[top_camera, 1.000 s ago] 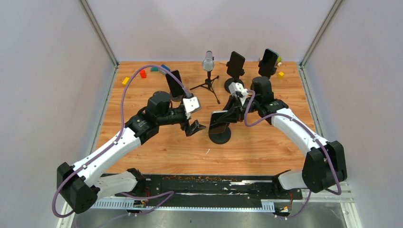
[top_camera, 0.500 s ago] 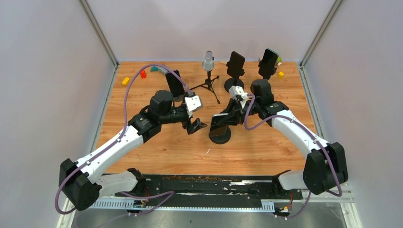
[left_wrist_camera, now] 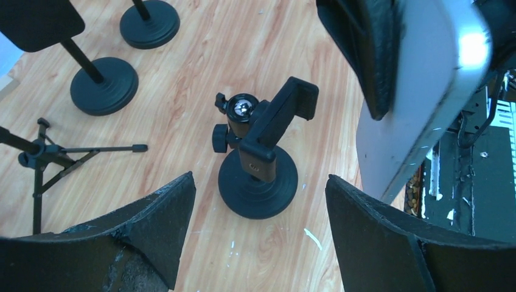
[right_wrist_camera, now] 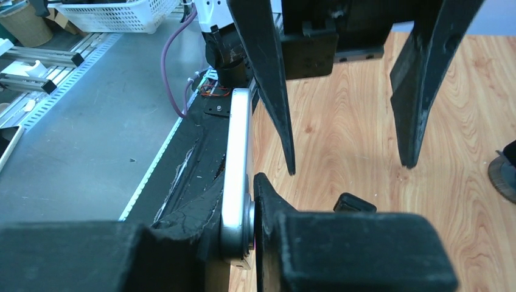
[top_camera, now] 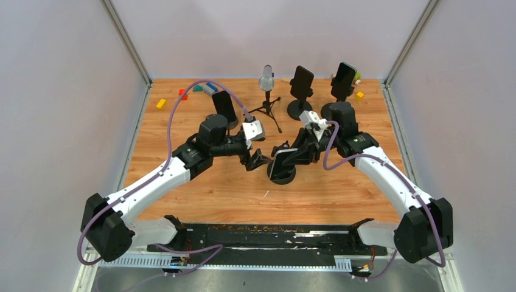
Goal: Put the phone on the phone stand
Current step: Install the phone on the phone stand.
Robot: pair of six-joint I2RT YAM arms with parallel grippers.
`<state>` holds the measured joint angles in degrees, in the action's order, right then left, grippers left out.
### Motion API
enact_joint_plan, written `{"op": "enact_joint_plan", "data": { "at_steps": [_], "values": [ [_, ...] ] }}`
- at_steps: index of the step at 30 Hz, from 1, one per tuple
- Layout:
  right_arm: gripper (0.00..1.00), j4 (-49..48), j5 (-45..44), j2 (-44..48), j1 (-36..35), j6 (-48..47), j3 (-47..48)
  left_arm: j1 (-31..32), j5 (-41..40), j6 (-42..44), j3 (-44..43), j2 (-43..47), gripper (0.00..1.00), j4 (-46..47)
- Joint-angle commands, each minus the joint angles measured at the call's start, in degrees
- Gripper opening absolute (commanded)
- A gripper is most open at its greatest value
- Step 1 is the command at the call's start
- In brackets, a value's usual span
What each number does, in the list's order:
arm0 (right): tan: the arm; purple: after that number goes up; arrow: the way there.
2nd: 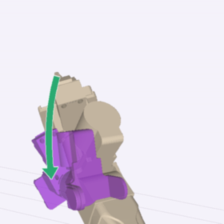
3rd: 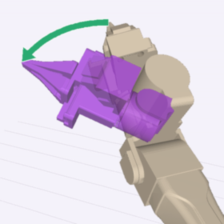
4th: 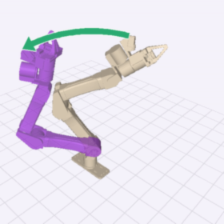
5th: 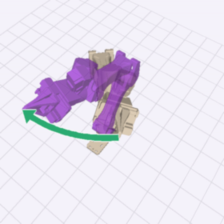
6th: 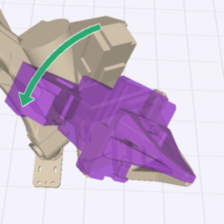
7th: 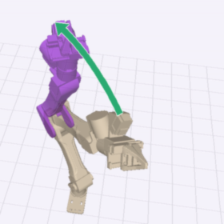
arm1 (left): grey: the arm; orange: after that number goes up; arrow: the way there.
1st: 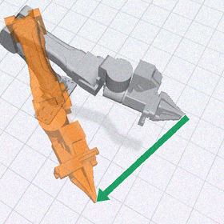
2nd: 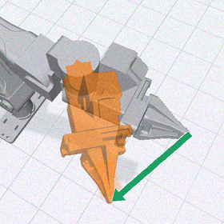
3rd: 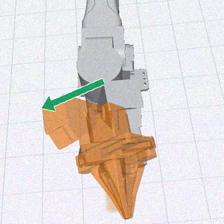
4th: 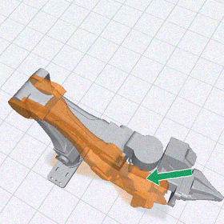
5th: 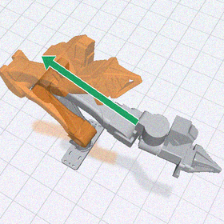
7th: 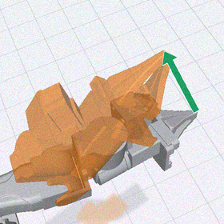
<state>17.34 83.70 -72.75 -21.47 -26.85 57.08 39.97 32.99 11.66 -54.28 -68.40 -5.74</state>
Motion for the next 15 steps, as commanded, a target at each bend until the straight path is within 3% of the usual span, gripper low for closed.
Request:
{"op": "enact_joint_plan", "data": {
  "at_steps": [1, 11, 15],
  "values": [
    [0.0, -0.37, 3.58, 4.17, 0.56, 0.6, 1.9, 1.32, 1.24, -0.96, -0.73, -1.29, 0.84, 4.28],
    [0.0, 1.08, 2.39, 5.54, 2.77, 1.37, 2.55, 4.36, -6.41, -1.88, 0.83, -3.41, 0.78, 9.08],
    [0.0, 1.73, 2.25, 6.44, 4.23, 1.38, 2.36, 5.05, -10.86, -3.21, 1.88, -3.51, 0.7, 10.76]
  ]
}}
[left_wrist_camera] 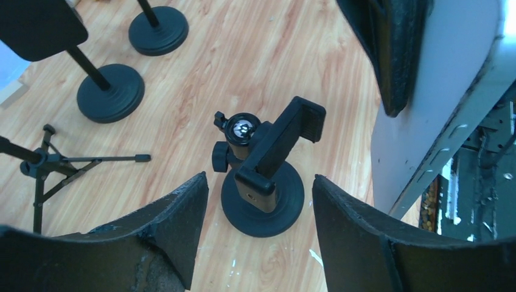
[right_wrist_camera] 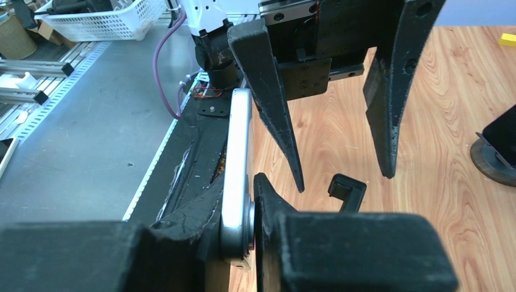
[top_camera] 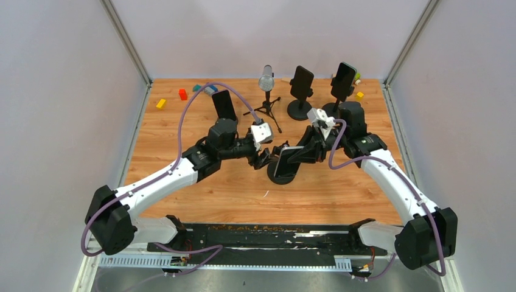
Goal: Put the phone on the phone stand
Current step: Install the phone on the phone stand.
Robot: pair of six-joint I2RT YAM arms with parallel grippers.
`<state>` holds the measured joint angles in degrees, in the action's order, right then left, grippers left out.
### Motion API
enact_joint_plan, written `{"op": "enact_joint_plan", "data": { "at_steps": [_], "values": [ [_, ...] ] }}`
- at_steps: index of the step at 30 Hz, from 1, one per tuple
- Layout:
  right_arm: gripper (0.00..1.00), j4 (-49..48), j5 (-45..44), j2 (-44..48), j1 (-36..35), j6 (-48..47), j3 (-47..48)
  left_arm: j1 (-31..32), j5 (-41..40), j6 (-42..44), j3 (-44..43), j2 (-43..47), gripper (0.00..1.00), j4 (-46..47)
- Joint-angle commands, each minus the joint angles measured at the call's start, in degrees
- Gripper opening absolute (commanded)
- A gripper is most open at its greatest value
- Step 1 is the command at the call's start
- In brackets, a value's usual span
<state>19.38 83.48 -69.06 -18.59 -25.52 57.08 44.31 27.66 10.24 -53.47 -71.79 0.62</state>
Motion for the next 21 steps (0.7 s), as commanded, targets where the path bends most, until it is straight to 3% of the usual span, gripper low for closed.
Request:
{"op": "enact_joint_plan", "data": {
  "at_steps": [1, 12, 21],
  "values": [
    [0.0, -0.23, 2.35, 2.98, 1.58, 0.08, 2.22, 0.74, -6.09, -2.09, 1.26, -0.11, 0.67, 4.87],
    [0.0, 0.46, 2.02, 2.52, 1.98, 0.29, 3.51, 1.39, -12.07, -3.02, 3.89, 1.32, 0.53, 6.76],
    [0.0, 0.49, 1.76, 1.31, 1.94, 0.14, 3.74, 1.59, -12.09, -4.86, 3.74, 1.29, 0.51, 7.91]
  ]
}}
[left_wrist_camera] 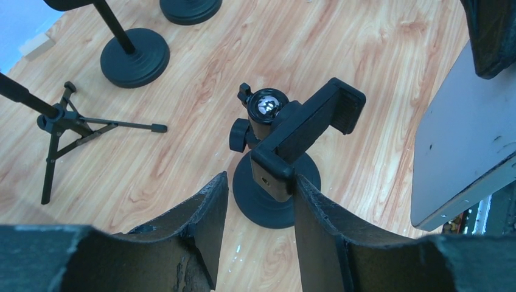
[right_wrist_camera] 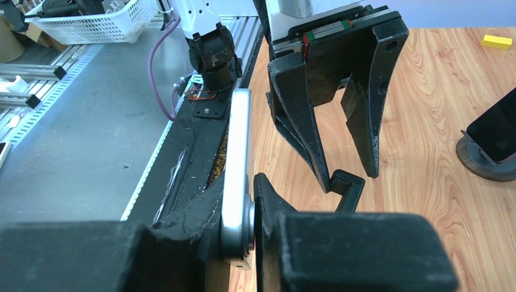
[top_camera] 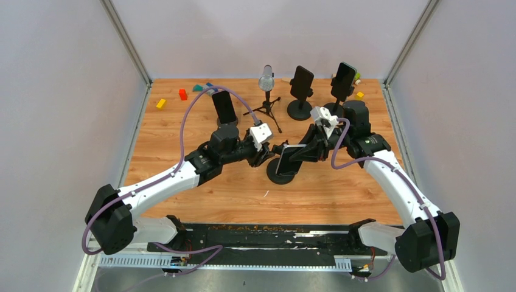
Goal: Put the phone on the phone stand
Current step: Install the phone on the phone stand.
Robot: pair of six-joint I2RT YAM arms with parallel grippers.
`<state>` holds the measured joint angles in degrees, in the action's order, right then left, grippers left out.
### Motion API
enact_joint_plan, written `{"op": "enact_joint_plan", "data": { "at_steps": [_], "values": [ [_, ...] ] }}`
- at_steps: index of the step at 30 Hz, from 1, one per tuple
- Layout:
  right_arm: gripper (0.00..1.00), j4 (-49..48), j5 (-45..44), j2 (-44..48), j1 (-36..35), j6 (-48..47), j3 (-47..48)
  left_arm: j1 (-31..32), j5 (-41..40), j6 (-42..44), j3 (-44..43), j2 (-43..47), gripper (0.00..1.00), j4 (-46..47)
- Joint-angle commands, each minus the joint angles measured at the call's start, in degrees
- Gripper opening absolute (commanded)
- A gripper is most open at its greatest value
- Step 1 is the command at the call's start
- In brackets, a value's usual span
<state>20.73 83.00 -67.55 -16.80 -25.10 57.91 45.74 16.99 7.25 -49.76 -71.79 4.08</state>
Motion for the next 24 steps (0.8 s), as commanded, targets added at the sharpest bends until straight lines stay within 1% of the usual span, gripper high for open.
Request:
{"op": "enact_joint_plan", "data": {
  "at_steps": [1, 5, 11, 18, 24],
  "values": [
    [0.0, -0.87, 2.13, -0.28, 0.12, -0.4, 2.91, 0.24, -1.43, -2.14, -0.03, 1.21, 0.5, 4.59],
    [0.0, -0.87, 2.06, -0.92, 0.11, -0.65, 3.19, 0.23, -1.05, -3.67, -0.56, 0.77, 0.5, 4.93],
    [0.0, -0.88, 2.09, -2.41, -0.31, -1.14, 3.9, 0.24, -1.11, -3.86, -0.08, 1.09, 0.43, 4.78],
    [0.0, -1.07, 0.32, -5.64, -3.6, -4.03, 5.78, 0.23, -0.62, -5.02, 0.72, 1.66, 0.37, 4.38],
    [0.0, -1.09, -0.46, -9.61, -5.34, -6.45, 8.6, 0.21, 0.15, -6.18, 1.33, 1.83, 0.29, 4.12]
  ]
}}
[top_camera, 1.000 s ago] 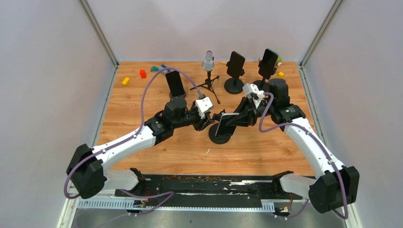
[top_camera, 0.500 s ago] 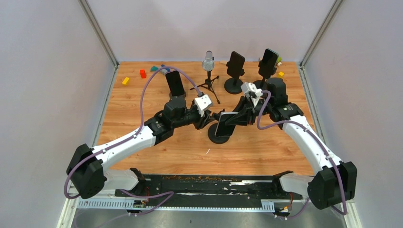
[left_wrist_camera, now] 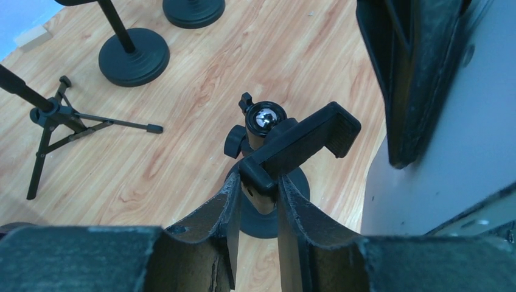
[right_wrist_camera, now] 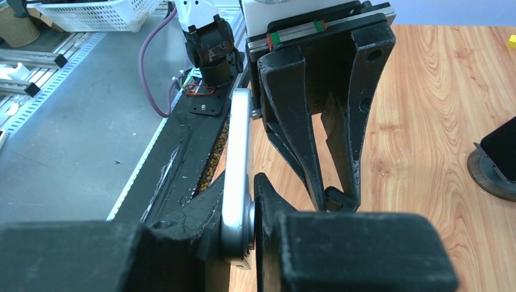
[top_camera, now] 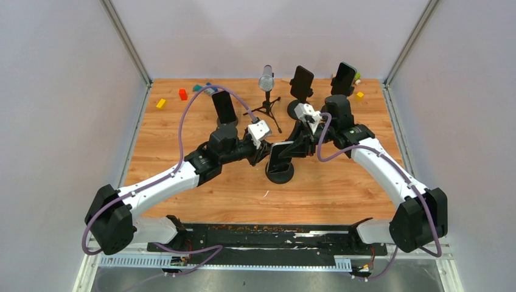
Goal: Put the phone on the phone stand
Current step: Install the phone on the phone stand.
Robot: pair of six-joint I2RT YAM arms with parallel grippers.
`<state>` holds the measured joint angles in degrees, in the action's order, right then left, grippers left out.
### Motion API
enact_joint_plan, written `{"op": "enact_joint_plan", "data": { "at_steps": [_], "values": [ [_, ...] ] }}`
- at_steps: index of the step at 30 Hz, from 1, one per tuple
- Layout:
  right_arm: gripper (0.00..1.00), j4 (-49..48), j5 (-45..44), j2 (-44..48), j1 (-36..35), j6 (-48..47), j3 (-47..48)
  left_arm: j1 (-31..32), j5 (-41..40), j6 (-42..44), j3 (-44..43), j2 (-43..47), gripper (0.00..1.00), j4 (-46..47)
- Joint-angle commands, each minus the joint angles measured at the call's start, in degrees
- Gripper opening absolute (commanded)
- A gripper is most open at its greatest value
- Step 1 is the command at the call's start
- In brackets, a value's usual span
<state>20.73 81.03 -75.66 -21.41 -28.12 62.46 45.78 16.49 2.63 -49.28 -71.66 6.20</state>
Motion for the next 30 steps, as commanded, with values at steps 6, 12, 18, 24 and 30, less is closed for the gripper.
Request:
{"op": "enact_joint_plan", "data": {
  "at_steps": [6, 12, 18, 24, 30],
  "values": [
    [0.0, -1.13, 2.37, -4.04, -1.17, -5.43, 5.69, 0.19, 1.02, -1.47, 1.23, 1.59, 0.19, 1.76],
    [0.0, -1.03, 3.41, -5.64, -1.62, -8.75, 5.74, 0.19, 1.84, -1.66, 1.2, 0.72, 0.08, 1.8],
    [0.0, -1.04, 4.19, -7.21, -1.74, -11.09, 6.14, 0.1, 3.49, -1.95, 1.12, 0.07, 0.0, 1.67],
    [0.0, -0.89, 3.71, -7.48, -1.86, -13.85, 5.92, 0.1, 4.68, -2.09, 0.83, -0.59, 0.0, 1.36],
    [0.0, -0.55, 2.36, -7.62, -1.8, -14.61, 5.03, 0.1, 5.21, -2.04, 0.53, -1.11, 0.0, 0.98]
  ]
}}
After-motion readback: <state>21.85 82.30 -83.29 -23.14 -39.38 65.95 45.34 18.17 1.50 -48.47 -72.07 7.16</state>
